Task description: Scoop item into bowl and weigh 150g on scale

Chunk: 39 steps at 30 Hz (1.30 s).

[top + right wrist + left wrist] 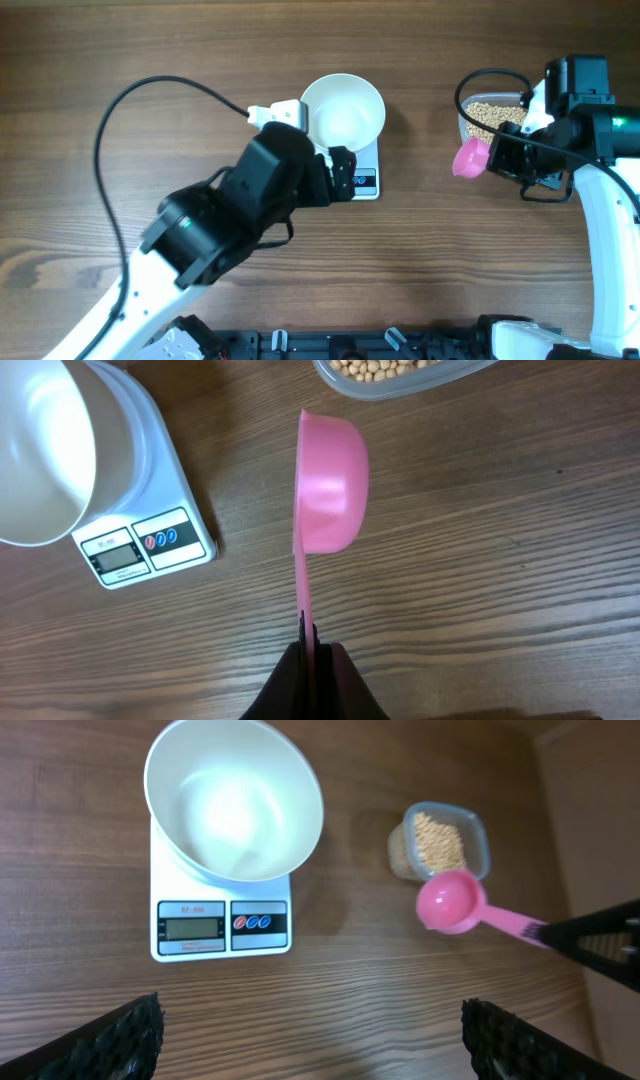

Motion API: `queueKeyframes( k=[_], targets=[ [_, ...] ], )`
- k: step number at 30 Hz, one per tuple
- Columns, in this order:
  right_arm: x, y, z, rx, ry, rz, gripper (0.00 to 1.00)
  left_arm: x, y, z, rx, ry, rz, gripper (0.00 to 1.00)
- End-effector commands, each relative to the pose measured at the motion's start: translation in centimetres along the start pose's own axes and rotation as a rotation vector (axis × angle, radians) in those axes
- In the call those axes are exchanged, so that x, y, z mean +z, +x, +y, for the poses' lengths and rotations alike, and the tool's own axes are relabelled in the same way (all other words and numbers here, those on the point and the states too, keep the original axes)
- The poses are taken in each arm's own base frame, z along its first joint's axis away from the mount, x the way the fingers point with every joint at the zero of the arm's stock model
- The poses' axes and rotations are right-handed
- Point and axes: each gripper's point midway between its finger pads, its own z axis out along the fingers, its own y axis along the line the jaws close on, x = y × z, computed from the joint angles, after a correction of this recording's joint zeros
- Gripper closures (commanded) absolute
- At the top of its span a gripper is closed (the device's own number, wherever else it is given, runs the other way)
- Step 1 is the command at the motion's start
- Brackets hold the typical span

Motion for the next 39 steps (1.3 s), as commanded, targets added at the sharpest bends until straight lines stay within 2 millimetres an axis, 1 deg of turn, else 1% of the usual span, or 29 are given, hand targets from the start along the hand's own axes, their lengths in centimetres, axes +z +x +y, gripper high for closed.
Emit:
queueKeyframes(
  k=[1,4,6,11,13,16,20,22,25,32,36,39],
  targets=[
    [-1.0,-0.7,-0.2,-0.016,0.013,-0.043,0.96,1.2,-0.4,0.0,0.025,-0.027,-0.003,0.0],
    [-1.0,-0.5,-0.2,-0.051,0.016,-0.036,0.95,1.7,-1.1,0.2,0.024,-0.051,-0.037,0.0],
    [-1.0,-0.5,-0.2,-0.093,0.018,-0.033,0.95,1.8,-1.7,0.8,0.022,-0.084,-0.066,0.0],
    [-1.0,-0.3,-0.3,-0.096,0.019,-0.026,0.95,1.8,-2.6,2.3,-0.03,-0.11,-0.073,0.0],
    [-1.0,-0.2,-0.3,-0.095,0.02,-0.021,0.95,1.8,-2.7,2.8,-0.049,-0.106,-0.057,0.0],
    [-0.9,0.2,-0.4,-0.108,0.023,-0.008,0.96,1.9,-2.6,2.8,-0.054,-0.098,-0.046,0.0],
    [-1.0,1.1,0.8,-0.166,-0.054,0.035,0.96,1.9,-2.1,2.2,-0.053,-0.065,-0.014,0.0],
    [-1.0,1.3,1.4,-0.164,-0.087,0.043,0.95,1.9,-1.8,2.3,-0.053,-0.07,-0.003,0.0],
    [-1.0,1.4,2.0,-0.162,-0.125,0.047,0.96,1.9,-0.8,2.5,-0.051,-0.073,0.042,0.0],
    [-1.0,0.6,2.3,-0.167,-0.134,0.014,0.95,1.7,0.6,3.4,-0.05,-0.108,0.1,0.0],
    [-1.0,0.8,2.2,-0.155,-0.132,0.024,0.96,1.7,1.1,2.9,-0.054,-0.078,0.131,0.0],
    [-1.0,0.9,2.2,-0.121,-0.132,0.026,0.96,1.7,1.1,2.8,-0.054,-0.073,0.134,0.0]
  ],
)
